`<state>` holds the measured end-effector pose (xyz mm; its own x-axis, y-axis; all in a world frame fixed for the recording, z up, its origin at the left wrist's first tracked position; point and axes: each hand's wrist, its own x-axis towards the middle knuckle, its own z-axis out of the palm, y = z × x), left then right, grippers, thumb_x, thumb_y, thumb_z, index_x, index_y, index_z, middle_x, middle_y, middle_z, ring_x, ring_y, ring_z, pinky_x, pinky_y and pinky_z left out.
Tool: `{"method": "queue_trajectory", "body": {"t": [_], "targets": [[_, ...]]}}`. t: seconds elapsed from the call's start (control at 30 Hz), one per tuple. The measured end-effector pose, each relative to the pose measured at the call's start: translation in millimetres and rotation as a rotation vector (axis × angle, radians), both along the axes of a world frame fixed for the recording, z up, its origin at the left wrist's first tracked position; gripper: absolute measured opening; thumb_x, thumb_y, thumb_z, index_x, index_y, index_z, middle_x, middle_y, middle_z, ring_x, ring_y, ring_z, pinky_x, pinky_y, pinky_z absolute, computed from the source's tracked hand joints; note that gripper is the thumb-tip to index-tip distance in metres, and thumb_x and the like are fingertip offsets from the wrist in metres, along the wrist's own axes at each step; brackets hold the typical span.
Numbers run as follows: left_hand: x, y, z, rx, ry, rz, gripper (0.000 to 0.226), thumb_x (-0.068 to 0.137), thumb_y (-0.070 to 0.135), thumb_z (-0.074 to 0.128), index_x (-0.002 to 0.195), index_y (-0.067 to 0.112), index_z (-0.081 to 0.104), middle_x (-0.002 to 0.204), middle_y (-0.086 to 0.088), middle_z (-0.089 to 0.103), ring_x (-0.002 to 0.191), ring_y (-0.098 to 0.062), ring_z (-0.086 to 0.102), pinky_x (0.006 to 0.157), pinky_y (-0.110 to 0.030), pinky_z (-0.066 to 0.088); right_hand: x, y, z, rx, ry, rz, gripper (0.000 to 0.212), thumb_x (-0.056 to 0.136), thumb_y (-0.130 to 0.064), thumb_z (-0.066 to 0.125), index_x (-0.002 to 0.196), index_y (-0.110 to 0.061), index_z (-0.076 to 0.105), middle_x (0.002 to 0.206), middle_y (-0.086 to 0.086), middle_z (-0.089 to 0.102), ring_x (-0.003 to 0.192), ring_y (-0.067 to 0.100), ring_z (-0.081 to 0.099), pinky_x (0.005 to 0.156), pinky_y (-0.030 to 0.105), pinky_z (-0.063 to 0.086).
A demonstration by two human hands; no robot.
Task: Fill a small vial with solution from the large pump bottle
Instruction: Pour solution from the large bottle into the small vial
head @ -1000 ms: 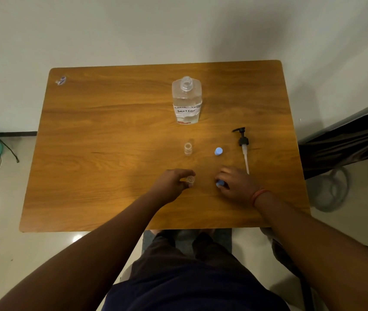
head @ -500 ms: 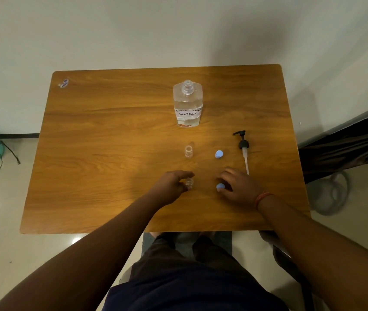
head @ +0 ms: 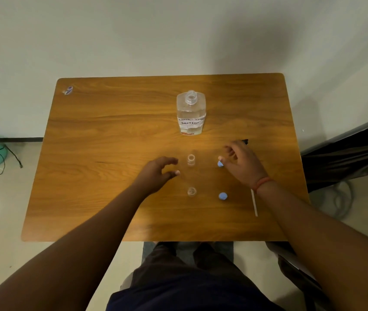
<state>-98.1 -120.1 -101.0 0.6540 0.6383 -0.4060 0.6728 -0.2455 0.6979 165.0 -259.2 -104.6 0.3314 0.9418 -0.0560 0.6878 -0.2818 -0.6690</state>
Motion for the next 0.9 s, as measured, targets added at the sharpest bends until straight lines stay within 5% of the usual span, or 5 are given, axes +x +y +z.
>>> {"method": "queue_trajectory", "body": {"t": [0.2, 0.4, 0.6, 0.9], "targets": [[27.7, 9.0, -8.8, 0.022, -0.015, -0.022, 0.061, 0.091, 0.024, 0.075, 0.146, 0.022, 0.051, 0.148, -0.002, 0.054, 0.136, -0.022, 0.050, 0.111, -0.046, 0.045, 4.5, 66.1, 19.7, 0.051, 0.143, -0.075, 0.068, 0.082, -0.036, 0.074, 0.139, -0.020, 0.041, 0.131, -0.004, 0.047, 0.116, 0.005, 0.047, 0.095, 0.022, 0.044], [49.9, 10.0, -15.2, 0.007, -0.054, -0.069, 0.062, 0.089, 0.017, 0.076, 0.146, 0.026, 0.052, 0.149, -0.001, 0.054, 0.135, -0.022, 0.051, 0.109, -0.037, 0.045, 5.9, 112.6, 29.5, -0.013, 0.189, -0.008, 0.098, 0.075, -0.035, 0.082, 0.151, -0.026, 0.021, 0.153, 0.000, 0.030, 0.138, 0.015, 0.035, 0.108, 0.032, 0.037], [56.3, 16.7, -17.1, 0.047, -0.039, -0.133, 0.053, 0.091, 0.013, 0.072, 0.141, 0.024, 0.058, 0.144, -0.002, 0.060, 0.128, -0.022, 0.056, 0.100, -0.027, 0.044, 5.6, 125.3, 32.0, 0.004, 0.227, 0.006, 0.100, 0.075, -0.030, 0.083, 0.152, -0.029, 0.019, 0.156, -0.002, 0.031, 0.136, 0.015, 0.039, 0.107, 0.036, 0.041], [58.3, 20.1, -17.0, 0.022, -0.026, -0.148, 0.043, 0.093, 0.016, 0.070, 0.134, 0.026, 0.064, 0.138, -0.002, 0.065, 0.123, -0.019, 0.060, 0.098, -0.032, 0.050, 5.2, 135.8, 37.8, 0.051, 0.305, 0.002, 0.081, 0.077, -0.021, 0.081, 0.144, -0.028, 0.034, 0.147, -0.001, 0.044, 0.130, 0.017, 0.047, 0.100, 0.038, 0.051]]}}
